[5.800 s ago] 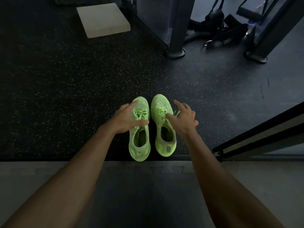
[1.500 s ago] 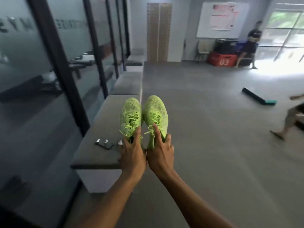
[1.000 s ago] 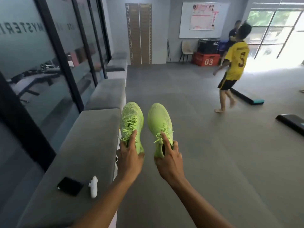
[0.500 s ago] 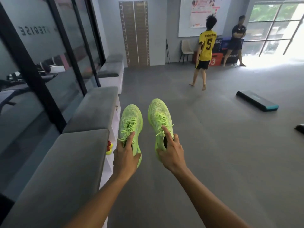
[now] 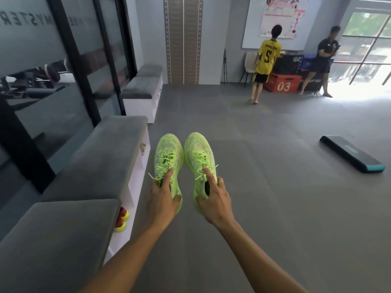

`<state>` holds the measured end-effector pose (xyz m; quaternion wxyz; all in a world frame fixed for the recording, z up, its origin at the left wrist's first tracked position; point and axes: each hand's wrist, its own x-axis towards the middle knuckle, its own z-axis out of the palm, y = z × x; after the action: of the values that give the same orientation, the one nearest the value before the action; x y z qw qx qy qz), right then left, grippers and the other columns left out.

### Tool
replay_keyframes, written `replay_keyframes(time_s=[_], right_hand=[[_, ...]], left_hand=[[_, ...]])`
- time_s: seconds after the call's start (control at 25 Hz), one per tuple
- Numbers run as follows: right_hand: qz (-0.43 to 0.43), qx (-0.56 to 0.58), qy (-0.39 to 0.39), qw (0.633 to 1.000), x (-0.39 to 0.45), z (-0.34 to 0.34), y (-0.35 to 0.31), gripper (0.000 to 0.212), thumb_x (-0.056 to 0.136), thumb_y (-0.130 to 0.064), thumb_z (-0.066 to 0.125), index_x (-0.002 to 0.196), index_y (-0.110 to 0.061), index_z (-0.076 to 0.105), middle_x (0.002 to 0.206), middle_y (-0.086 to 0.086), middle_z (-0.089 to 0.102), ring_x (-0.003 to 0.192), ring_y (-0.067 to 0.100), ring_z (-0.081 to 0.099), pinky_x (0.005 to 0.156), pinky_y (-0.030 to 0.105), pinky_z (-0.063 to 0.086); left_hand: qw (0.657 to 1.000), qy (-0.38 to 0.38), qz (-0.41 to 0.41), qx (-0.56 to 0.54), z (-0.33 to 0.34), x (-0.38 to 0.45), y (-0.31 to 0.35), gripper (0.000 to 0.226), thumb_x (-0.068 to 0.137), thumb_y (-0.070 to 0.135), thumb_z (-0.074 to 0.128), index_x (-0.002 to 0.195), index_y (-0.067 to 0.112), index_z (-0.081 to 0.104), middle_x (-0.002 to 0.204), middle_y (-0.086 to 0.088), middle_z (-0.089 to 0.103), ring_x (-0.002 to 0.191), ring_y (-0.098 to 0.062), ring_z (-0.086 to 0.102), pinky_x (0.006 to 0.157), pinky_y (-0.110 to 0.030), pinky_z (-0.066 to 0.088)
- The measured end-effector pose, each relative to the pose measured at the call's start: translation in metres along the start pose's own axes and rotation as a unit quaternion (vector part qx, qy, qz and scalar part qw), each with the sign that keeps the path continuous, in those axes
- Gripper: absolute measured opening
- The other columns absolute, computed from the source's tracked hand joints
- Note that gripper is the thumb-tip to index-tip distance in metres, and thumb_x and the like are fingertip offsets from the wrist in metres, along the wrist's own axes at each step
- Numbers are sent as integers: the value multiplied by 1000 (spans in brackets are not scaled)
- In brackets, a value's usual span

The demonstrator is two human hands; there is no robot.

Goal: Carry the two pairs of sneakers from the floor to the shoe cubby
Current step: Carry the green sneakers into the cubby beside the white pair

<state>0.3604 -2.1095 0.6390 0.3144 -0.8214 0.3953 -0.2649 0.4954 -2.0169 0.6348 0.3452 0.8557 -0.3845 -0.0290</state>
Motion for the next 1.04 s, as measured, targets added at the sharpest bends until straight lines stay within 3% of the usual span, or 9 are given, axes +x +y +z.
replay_keyframes(time_s=[0.44, 0.84, 1.04], right_hand=[[30, 10, 38, 999, 384, 48, 57, 89, 87, -24, 67, 146, -61, 11, 134, 8, 41, 103, 38, 54, 90, 46, 50], [2, -11, -5, 1000, 719, 83, 96, 87, 87, -27, 64, 147, -62, 11, 134, 6, 41, 103, 39, 55, 89, 48, 50], [12, -30, 7, 999, 893, 135, 108, 88, 88, -30, 63, 145, -66, 7, 142, 9, 38, 108, 42, 55, 92, 57, 50]], left_hand=[[1000, -1, 28, 1, 111, 374, 31, 86, 87, 26, 71, 153, 45, 18, 146, -18, 38, 122, -41, 49, 97, -51, 44], [1000, 8, -3, 18, 210, 688, 30, 86, 88, 22, 70, 151, 46, 18, 144, -19, 37, 121, -46, 47, 100, -54, 45], [998, 13, 36, 59, 254, 872, 8, 87, 89, 23, 69, 149, 50, 13, 137, -16, 39, 116, -41, 48, 89, -54, 50]])
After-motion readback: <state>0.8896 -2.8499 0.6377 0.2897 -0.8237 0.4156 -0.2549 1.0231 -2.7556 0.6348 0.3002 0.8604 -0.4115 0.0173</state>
